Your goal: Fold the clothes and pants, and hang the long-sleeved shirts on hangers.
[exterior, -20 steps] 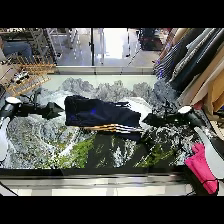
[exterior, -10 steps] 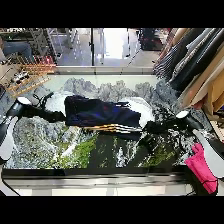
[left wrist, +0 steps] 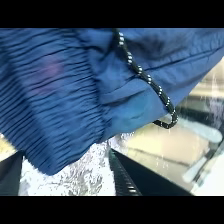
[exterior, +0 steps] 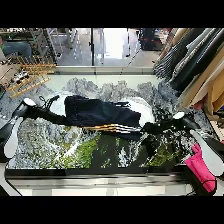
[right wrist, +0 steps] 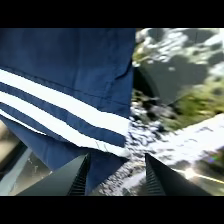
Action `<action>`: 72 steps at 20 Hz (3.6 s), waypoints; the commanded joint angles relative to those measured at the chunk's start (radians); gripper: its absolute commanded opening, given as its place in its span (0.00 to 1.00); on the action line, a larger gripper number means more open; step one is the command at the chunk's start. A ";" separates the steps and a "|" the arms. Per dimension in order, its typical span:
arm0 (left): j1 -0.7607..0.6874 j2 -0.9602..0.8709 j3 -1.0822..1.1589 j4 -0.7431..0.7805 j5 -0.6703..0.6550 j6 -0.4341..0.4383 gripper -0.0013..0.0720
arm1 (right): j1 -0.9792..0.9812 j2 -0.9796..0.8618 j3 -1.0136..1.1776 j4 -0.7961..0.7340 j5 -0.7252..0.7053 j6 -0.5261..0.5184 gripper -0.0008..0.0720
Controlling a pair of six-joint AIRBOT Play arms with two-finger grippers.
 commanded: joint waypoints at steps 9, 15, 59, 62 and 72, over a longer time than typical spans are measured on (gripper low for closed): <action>-0.020 0.016 0.000 -0.125 -0.311 -0.012 0.03 | 0.063 0.040 0.017 0.063 -0.006 -0.141 0.02; 0.090 0.241 0.002 -0.919 -0.435 -0.364 0.03 | -0.038 0.519 0.018 -0.026 0.001 -0.140 0.02; 0.093 0.254 -0.111 -0.035 0.185 -0.546 0.74 | -0.021 -0.079 0.451 -0.084 0.366 0.279 0.70; 0.082 0.254 -0.112 0.019 0.053 -0.561 0.74 | 0.056 -0.016 0.242 -0.083 0.229 0.247 0.71; 0.055 0.255 -0.112 -0.040 -0.009 -0.560 0.74 | 0.184 -0.113 0.199 -0.080 -0.075 0.143 0.72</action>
